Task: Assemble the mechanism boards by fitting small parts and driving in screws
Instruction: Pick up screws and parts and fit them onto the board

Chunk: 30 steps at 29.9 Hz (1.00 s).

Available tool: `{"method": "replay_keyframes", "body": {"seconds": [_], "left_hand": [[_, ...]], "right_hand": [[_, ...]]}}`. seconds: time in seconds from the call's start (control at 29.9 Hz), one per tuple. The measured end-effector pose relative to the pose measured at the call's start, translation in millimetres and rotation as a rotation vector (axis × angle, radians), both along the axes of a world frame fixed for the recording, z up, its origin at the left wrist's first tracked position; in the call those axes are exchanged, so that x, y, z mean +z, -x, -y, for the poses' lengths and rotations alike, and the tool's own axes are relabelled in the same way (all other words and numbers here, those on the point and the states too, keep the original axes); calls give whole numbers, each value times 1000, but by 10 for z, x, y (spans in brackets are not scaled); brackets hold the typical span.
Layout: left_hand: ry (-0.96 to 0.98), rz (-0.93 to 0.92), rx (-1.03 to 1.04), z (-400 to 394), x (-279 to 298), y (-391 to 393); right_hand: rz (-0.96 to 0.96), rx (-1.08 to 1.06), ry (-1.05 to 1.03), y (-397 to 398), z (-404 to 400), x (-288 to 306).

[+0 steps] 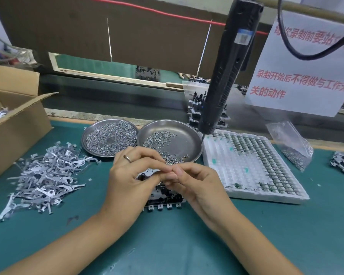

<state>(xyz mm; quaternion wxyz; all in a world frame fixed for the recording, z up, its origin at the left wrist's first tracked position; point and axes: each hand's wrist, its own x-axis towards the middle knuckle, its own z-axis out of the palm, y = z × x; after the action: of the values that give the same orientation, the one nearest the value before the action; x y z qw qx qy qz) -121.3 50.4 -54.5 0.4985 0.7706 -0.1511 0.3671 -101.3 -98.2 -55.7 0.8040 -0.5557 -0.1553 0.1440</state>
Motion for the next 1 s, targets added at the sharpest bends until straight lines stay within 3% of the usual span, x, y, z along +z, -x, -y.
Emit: {"method": "replay_keyframes", "body": {"seconds": [0.17,0.53,0.73,0.94,1.0], "left_hand": [[-92,34,14,-32,-21,-24],[-471,341,236,-88,-62,-50],[-513,386,284,-79,-63,-42],[-480,354,237,-115,-52,-79],[-528,311,314,-242,-32,-184]], "right_hand": [[86,-73,68,29,-27,-20],[313,-184,276,146,-139,-79],[465,-245,382,188,-163,-93],[460,-292,430,176,-185,-106],[450,-335,435,160,-170,-104]]}}
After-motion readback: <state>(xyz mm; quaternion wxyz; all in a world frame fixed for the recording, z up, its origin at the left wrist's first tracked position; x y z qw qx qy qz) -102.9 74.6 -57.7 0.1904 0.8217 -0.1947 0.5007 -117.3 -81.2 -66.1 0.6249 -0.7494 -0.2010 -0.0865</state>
